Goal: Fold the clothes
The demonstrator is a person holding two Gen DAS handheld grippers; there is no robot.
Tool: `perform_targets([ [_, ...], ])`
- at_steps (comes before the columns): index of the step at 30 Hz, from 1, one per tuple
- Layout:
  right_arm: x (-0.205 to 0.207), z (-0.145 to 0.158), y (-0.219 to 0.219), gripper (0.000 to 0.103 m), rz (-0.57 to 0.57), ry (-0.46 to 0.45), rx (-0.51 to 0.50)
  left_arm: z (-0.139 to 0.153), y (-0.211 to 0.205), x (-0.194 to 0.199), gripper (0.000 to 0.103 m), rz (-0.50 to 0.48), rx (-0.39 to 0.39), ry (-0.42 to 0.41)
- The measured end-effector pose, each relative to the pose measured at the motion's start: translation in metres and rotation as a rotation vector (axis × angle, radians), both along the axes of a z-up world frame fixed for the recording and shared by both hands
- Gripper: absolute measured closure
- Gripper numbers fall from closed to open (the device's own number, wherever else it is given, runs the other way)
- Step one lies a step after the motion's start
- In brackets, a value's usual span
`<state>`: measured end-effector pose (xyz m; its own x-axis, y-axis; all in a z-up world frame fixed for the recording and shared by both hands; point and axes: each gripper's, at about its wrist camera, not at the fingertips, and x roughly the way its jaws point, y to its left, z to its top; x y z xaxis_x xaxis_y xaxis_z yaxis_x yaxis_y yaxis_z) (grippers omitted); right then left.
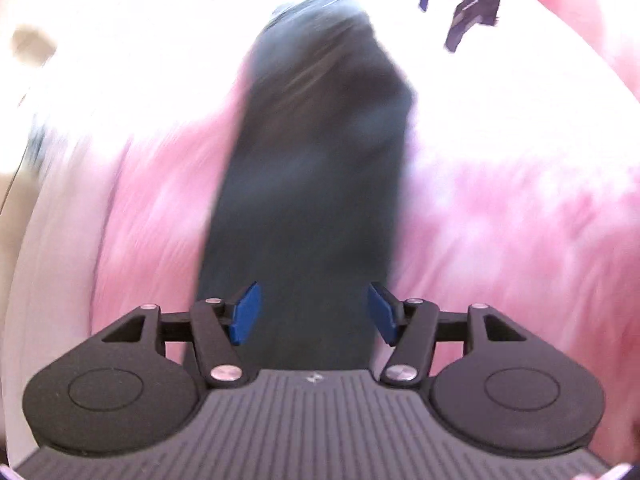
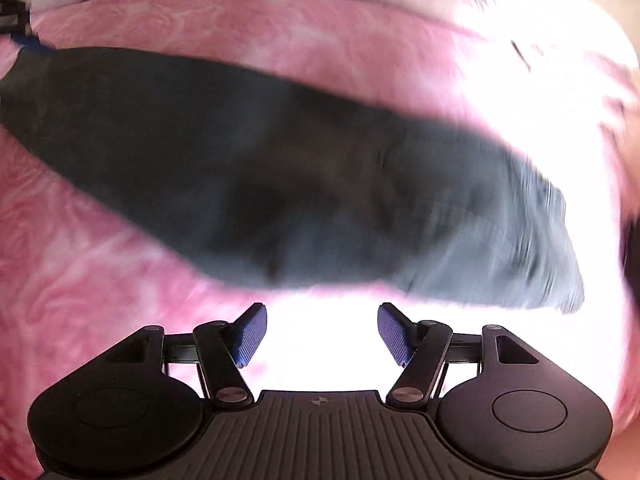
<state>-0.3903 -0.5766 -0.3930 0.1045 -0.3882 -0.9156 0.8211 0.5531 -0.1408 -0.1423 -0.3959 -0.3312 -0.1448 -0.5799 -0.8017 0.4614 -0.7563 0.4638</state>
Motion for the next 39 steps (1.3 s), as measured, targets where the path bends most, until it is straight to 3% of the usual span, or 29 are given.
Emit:
perform_targets([
  [4,-0.006,-0.015,0.016,0.038,-0.083,-0.063,0.026,-0.039,-0.001,-0.058,0.049,-0.145,-0.034,-0.034],
  [5,-0.007,-0.019,0.018,0.038,-0.091,-0.083,0.027,-0.046,-0.005,-0.065,0.056,-0.171,-0.032,-0.053],
  [7,-0.010,-0.024,0.021,0.038,-0.091,-0.111,0.016,-0.050,-0.017,-0.069,0.080,-0.172,0.006,-0.059],
  [9,-0.007,-0.028,0.026,0.038,-0.075,-0.123,-0.003,-0.038,-0.037,-0.066,0.095,-0.103,0.058,-0.007],
  [12,-0.003,-0.032,0.027,0.038,-0.106,-0.176,-0.032,-0.004,-0.076,-0.051,0.099,0.075,0.182,0.157],
  [15,0.002,-0.036,0.021,0.038,-0.202,-0.297,-0.042,0.019,-0.117,-0.028,0.099,0.232,0.265,0.293],
  [17,0.012,-0.037,0.018,0.038,-0.237,-0.351,-0.068,0.022,-0.137,-0.020,0.099,0.271,0.279,0.310],
  [24,0.030,-0.021,0.011,0.035,-0.443,-0.500,-0.168,0.019,-0.161,-0.026,0.100,0.205,0.294,0.263],
  [28,0.035,-0.022,0.011,0.026,-0.627,-0.487,-0.220,0.026,-0.153,-0.019,0.100,0.168,0.305,0.299],
  [32,0.042,-0.038,0.006,0.020,-0.736,-0.413,-0.279,0.029,-0.140,-0.018,0.100,0.120,0.305,0.304],
  [37,0.023,-0.060,-0.001,0.019,-0.808,-0.346,-0.421,0.023,-0.127,-0.020,0.100,0.088,0.278,0.285],
  [39,0.010,-0.059,0.001,0.019,-0.757,-0.274,-0.441,0.018,-0.119,-0.024,0.099,0.064,0.261,0.261],
])
